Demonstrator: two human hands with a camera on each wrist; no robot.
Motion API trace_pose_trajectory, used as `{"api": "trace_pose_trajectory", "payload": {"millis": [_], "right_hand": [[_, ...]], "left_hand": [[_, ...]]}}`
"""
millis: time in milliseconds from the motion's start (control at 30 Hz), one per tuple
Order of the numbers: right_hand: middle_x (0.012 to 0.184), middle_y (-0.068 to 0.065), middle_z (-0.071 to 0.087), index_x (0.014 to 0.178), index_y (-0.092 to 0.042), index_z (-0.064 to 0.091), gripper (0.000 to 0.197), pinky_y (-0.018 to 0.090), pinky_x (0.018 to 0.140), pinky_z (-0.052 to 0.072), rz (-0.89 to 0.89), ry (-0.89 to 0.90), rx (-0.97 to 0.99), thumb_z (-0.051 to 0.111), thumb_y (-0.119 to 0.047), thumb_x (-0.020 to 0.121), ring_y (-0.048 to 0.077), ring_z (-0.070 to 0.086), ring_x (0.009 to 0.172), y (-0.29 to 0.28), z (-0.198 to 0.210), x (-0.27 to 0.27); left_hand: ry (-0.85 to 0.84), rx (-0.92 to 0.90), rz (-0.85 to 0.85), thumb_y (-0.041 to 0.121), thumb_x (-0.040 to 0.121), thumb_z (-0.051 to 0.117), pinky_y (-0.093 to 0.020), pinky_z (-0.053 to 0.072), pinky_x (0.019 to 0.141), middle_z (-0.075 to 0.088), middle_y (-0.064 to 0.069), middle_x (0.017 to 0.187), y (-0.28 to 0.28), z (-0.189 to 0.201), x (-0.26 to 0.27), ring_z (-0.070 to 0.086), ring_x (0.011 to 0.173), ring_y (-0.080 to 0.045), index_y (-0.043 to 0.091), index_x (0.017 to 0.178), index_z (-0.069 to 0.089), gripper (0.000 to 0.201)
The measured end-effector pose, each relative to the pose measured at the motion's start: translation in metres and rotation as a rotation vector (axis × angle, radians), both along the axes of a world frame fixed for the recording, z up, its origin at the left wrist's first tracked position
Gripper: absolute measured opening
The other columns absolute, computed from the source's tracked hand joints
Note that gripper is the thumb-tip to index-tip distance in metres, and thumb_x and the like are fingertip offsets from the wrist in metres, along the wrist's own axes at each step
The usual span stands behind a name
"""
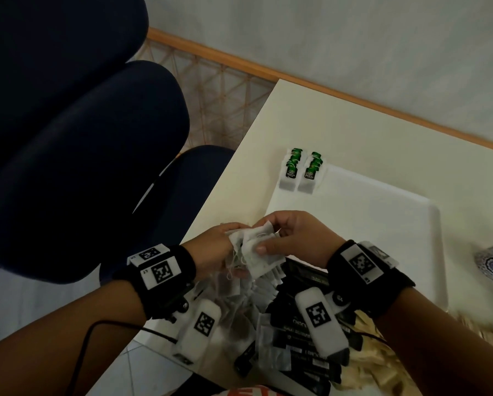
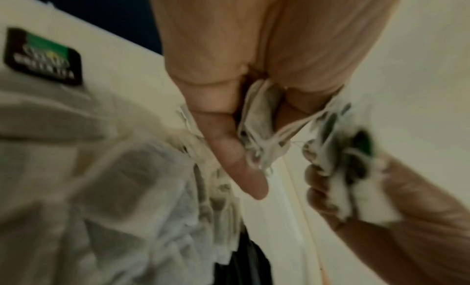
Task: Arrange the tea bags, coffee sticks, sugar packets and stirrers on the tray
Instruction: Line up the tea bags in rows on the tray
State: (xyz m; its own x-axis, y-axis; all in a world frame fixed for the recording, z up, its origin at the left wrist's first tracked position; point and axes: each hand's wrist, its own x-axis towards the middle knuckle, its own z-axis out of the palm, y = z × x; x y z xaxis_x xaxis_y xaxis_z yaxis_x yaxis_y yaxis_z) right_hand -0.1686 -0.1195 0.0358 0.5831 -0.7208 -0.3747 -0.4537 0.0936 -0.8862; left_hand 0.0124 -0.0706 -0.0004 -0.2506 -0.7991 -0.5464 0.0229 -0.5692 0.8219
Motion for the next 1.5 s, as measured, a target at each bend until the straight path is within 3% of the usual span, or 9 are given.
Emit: {"api": "trace_pose_trajectory", "payload": {"millis": [133, 267, 467, 633, 867, 1000, 1200, 1333, 1500], "right_hand": [[0.059, -0.013, 0.062, 0.074, -0.031, 0.067, 0.020, 0.021, 0.062, 0.047, -0.057, 0.021, -0.051, 0.082, -0.017, 0.071, 0.002, 0.056, 0.058, 0.000, -0.005, 0.000], [0.049, -0.018, 0.053, 0.087, -0.025, 0.069, 0.021, 0.012, 0.055, 0.040, -0.030, 0.088, -0.142, 0.082, -0.018, 0.071, -0.002, 0.045, 0.048, 0.007, -0.001, -0.001], [0.097, -0.012, 0.053, 0.116, -0.036, 0.053, 0.064, 0.021, 0.068, 0.049, -0.053, 0.117, -0.403, 0.087, -0.021, 0.063, 0.004, 0.048, 0.064, 0.010, -0.006, -0.004], [0.091, -0.011, 0.048, 0.098, -0.027, 0.056, 0.044, 0.022, 0.066, 0.046, -0.089, 0.208, -0.674, 0.081, -0.041, 0.066, 0.003, 0.048, 0.073, 0.015, -0.010, -0.012], [0.097, -0.020, 0.049, 0.106, -0.035, 0.059, 0.054, 0.018, 0.077, 0.045, 0.101, 0.341, -0.601, 0.067, -0.067, 0.063, -0.002, 0.048, 0.085, 0.024, -0.019, -0.010], [0.090, -0.019, 0.054, 0.103, -0.028, 0.068, 0.028, 0.021, 0.073, 0.048, 0.045, 0.255, -0.567, 0.065, -0.045, 0.081, 0.001, 0.056, 0.080, 0.021, -0.023, -0.013], [0.078, -0.024, 0.060, 0.094, -0.028, 0.073, 0.012, 0.011, 0.069, 0.046, 0.018, 0.229, -0.421, 0.071, -0.031, 0.082, -0.007, 0.059, 0.071, 0.010, -0.008, -0.019], [0.076, -0.020, 0.068, 0.082, -0.035, 0.070, 0.006, 0.005, 0.066, 0.042, -0.015, 0.190, -0.318, 0.072, -0.029, 0.082, -0.009, 0.060, 0.068, 0.007, -0.003, -0.022], [0.080, -0.009, 0.065, 0.092, -0.031, 0.064, 0.029, 0.015, 0.070, 0.050, -0.073, 0.141, -0.300, 0.082, -0.034, 0.070, 0.002, 0.060, 0.075, 0.001, -0.008, -0.018]], "left_hand": [[0.233, 0.116, 0.042, 0.035, 0.095, 0.045, -0.035, 0.046, 0.061, 0.055, -0.019, 0.086, -0.002, 0.003, -0.007, 0.055, 0.071, -0.028, -0.008, 0.103, 0.058, 0.045], [0.271, 0.130, -0.018, 0.051, 0.089, 0.051, -0.032, 0.050, 0.061, 0.062, -0.018, 0.094, -0.001, 0.012, -0.012, 0.061, 0.077, -0.023, 0.007, 0.106, 0.067, 0.050], [0.195, 0.167, 0.058, 0.018, 0.088, 0.065, -0.037, 0.059, 0.062, 0.069, -0.016, 0.105, -0.002, 0.011, -0.017, 0.070, 0.084, -0.027, 0.002, 0.128, 0.050, 0.045], [0.135, 0.130, 0.123, 0.012, 0.095, 0.055, -0.031, 0.051, 0.053, 0.065, -0.019, 0.090, -0.004, 0.008, -0.017, 0.064, 0.068, -0.025, 0.002, 0.112, 0.056, 0.020], [0.142, 0.145, 0.135, 0.017, 0.091, 0.057, -0.037, 0.054, 0.070, 0.065, -0.025, 0.104, -0.006, 0.006, -0.023, 0.063, 0.092, -0.032, -0.002, 0.110, 0.063, 0.028], [0.193, 0.172, 0.172, 0.016, 0.095, 0.051, -0.044, 0.056, 0.085, 0.067, -0.022, 0.111, -0.008, 0.004, -0.020, 0.065, 0.097, -0.031, 0.000, 0.113, 0.061, 0.026], [0.173, 0.202, 0.238, 0.009, 0.093, 0.053, -0.029, 0.055, 0.057, 0.064, -0.022, 0.102, -0.018, 0.000, -0.016, 0.070, 0.073, -0.026, -0.002, 0.133, 0.043, 0.043], [0.176, 0.165, 0.178, 0.008, 0.094, 0.051, -0.027, 0.049, 0.050, 0.060, -0.019, 0.084, -0.025, 0.003, -0.018, 0.061, 0.050, -0.020, -0.006, 0.120, 0.049, 0.030], [0.193, 0.128, 0.155, 0.005, 0.092, 0.055, -0.030, 0.054, 0.057, 0.062, -0.020, 0.090, -0.035, 0.004, -0.021, 0.062, 0.070, -0.025, -0.001, 0.111, 0.059, 0.021]]}}
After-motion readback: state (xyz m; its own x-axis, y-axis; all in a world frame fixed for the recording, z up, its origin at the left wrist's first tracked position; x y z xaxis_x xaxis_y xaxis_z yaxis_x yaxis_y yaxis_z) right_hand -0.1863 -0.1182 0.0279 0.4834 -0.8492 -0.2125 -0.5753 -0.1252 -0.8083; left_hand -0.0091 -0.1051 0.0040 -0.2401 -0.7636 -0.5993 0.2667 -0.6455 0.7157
